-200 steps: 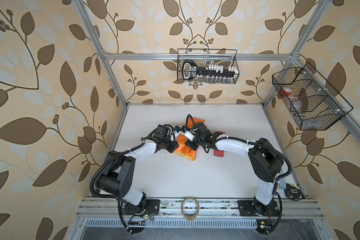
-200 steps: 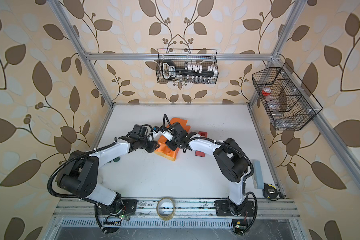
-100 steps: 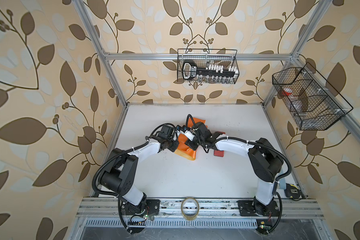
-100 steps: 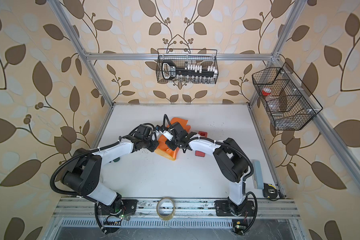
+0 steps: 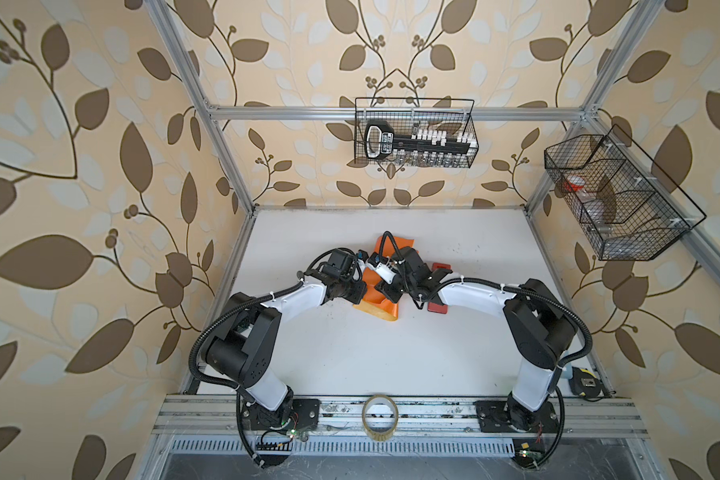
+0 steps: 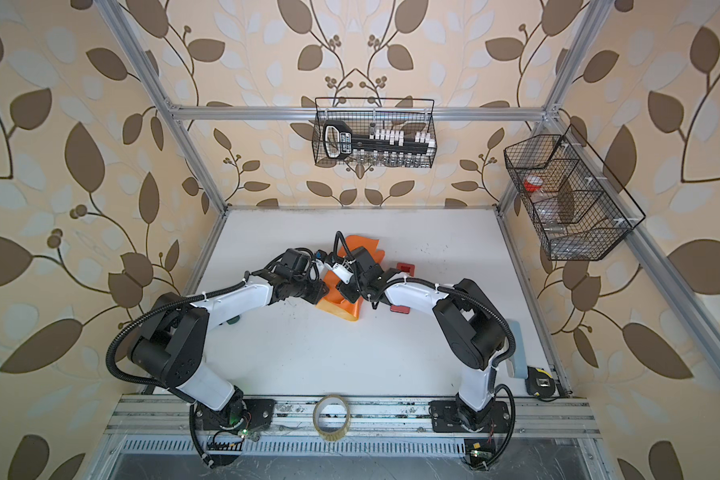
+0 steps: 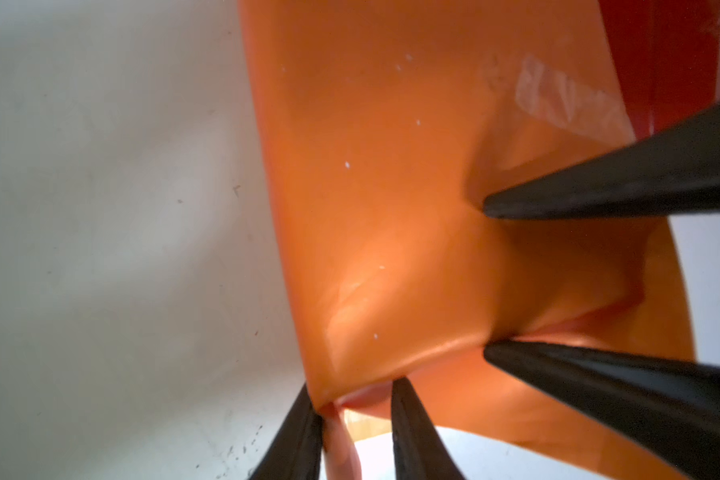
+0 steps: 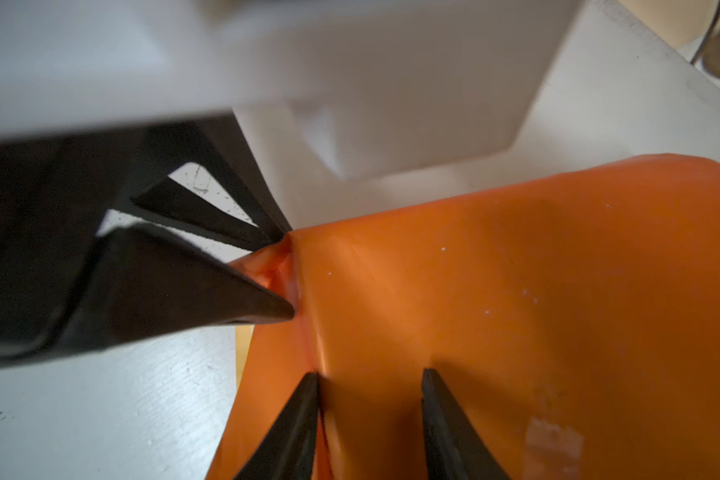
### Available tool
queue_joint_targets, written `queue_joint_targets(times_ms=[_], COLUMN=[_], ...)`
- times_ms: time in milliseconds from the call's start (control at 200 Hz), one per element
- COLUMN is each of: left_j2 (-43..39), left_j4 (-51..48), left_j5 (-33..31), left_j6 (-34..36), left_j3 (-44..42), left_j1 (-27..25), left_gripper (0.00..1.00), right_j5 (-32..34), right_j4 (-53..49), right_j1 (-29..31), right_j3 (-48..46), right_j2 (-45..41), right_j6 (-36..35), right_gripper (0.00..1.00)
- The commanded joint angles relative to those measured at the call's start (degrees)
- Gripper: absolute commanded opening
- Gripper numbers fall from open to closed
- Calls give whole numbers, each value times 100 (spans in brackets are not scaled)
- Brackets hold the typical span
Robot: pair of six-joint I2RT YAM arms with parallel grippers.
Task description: Wrap the gift box in paper
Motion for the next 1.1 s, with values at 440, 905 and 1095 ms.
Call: queue_joint_targets(times_ms=[440,905,1095], left_j2=[428,764,724], left_j4=[247,149,139], left_j5=[-152,-471,-452], left_j6=[-39,-280,-226], left_j3=[380,760,798], left_j1=[-180,-89,-65], left_gripper=[34,34,34], right_j5=[-71,411,394], right_j4=[-741,-1159,-1246], right_j1=[-591,-496,-506], right_j3=[-895,-1157,-1133], right_j2=[-914,-1191,-1291], right_j6=[-316,-598,-607], right_gripper=[48,46,44])
